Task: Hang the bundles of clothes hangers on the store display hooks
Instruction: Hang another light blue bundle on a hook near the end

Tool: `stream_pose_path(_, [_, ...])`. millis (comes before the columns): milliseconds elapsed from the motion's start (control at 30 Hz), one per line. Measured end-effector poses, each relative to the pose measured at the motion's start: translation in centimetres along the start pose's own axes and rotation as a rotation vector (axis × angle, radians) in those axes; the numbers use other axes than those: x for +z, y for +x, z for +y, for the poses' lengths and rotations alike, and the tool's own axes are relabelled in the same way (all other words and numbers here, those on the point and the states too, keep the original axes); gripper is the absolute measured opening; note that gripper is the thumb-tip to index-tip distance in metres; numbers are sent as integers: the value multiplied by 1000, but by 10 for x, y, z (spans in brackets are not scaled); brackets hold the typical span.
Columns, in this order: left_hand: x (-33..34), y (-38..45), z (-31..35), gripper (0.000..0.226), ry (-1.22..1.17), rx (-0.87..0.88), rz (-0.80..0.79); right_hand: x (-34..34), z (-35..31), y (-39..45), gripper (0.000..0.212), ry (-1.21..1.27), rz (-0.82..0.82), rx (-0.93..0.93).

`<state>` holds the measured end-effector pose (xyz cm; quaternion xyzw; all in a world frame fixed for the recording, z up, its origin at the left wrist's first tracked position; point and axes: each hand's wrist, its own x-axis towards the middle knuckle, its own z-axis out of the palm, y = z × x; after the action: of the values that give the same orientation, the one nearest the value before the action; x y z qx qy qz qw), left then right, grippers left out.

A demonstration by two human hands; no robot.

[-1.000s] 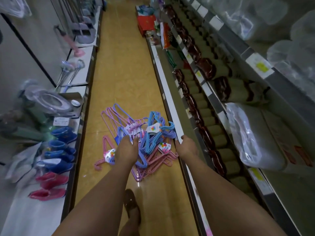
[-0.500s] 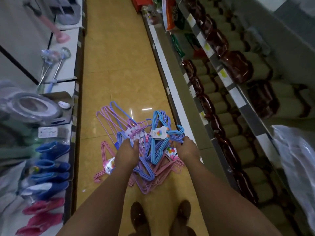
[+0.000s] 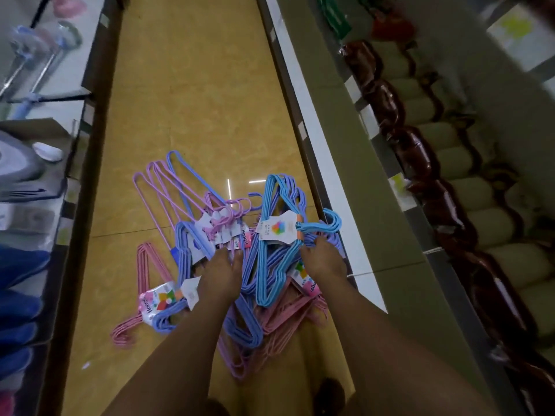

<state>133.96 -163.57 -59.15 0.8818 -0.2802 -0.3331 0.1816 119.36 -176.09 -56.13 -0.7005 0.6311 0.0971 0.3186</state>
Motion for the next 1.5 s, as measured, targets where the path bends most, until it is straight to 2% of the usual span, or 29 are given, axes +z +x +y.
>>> stream_pose_path(267, [118, 102, -36, 59, -16, 93, -13, 101, 33, 110, 47, 177, 24, 34])
stream_pose_path(500, [178, 149, -44, 58, -91, 158, -114, 154, 39, 157, 77, 290, 67, 185])
stream_pose_path(633, [191, 155, -38, 59, -188, 131, -117, 164, 34, 163, 78, 329, 96, 221])
stream_pose_path(800, [186, 155, -29, 52, -388, -6, -65, 154, 24, 163, 60, 448, 75, 305])
stream_pose_path(900, [181, 157, -16, 39, -504, -28, -27, 153, 19, 162, 46, 577, 211, 384])
stream_pose_path(1000, [178, 155, -1, 26, -552, -19, -70, 144, 16, 160, 46, 650, 370, 383])
stream_pose_path(1067, [175, 149, 10, 24, -604, -37, -107, 135, 16, 160, 48, 602, 428, 314])
stream_pose_path(1167, [168, 140, 25, 39, -662, -7, -183, 118, 12, 153, 43, 542, 485, 224])
stream_pose_path(1233, [155, 130, 36, 37, -691, -4, -206, 104, 6, 139, 39, 503, 493, 174])
stream_pose_path(1333, [106, 96, 58, 23, -689, -4, -138, 68, -7, 105, 36, 442, 483, 116])
stream_pose_path(1500, [24, 47, 86, 47, -559, 4, -37, 11, -39, 38, 48, 245, 494, 26])
